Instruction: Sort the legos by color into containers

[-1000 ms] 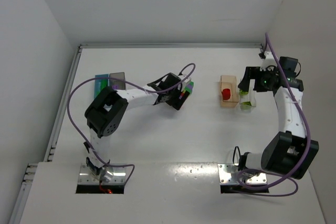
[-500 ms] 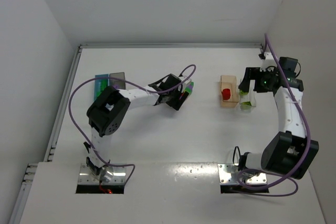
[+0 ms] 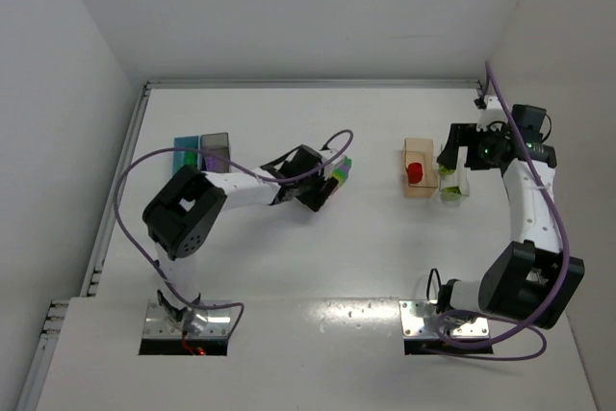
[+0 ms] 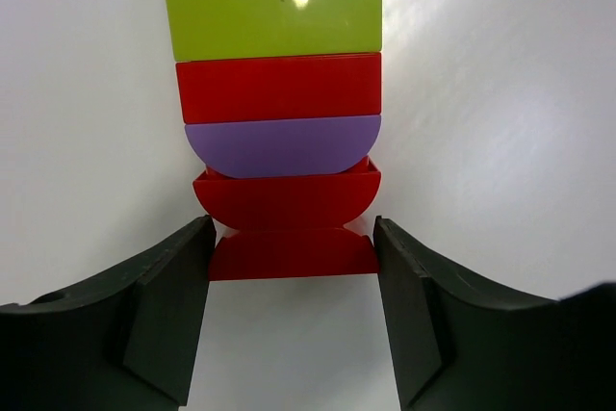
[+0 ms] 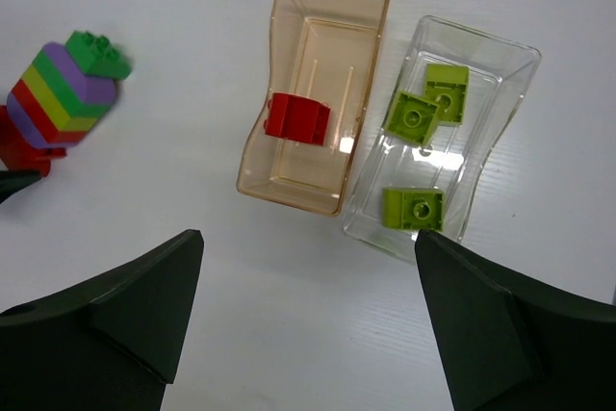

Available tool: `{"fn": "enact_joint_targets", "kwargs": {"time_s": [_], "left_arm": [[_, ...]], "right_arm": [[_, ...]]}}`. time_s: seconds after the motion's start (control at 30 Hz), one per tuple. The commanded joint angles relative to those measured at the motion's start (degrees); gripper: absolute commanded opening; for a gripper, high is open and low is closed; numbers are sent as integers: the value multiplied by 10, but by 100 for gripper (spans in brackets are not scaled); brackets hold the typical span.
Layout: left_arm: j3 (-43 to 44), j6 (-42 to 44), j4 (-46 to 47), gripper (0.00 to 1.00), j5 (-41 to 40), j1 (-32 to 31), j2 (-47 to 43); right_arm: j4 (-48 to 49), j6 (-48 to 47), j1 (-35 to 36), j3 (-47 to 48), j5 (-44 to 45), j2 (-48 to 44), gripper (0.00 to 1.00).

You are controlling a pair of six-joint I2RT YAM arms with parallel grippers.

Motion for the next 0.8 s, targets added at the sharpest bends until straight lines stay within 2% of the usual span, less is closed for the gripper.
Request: {"fn": "enact_joint_targets", "kwargs": {"time_s": [0.0, 0.07, 0.2, 0.3, 0.5, 0.57, 0.67, 0.77], "left_arm": [[-77, 62, -16, 26, 21, -4, -89], [-129, 98, -16, 24, 37, -4, -146], [-194, 166, -49, 24, 94, -4, -234], [-237, 212, -73, 24, 123, -4, -275], [-275, 228, -79, 24, 123, -9, -324], [-275, 222, -58, 24, 90, -14, -329], [-270, 222, -53, 23, 85, -14, -329], [-263, 222, -53, 23, 85, -14, -324]], "right_arm": [[14, 1, 9, 3, -56, -5, 91], [-7, 1, 16, 16, -87, 22, 90], [-45, 1, 51, 30, -208, 72, 89], [-67, -12, 103, 41, -274, 95, 89], [-51, -10, 230, 47, -275, 142, 89], [-74, -10, 242, 65, -297, 177, 89], [-124, -47, 264, 93, -327, 265, 89], [-127, -62, 281, 93, -311, 306, 88]]}}
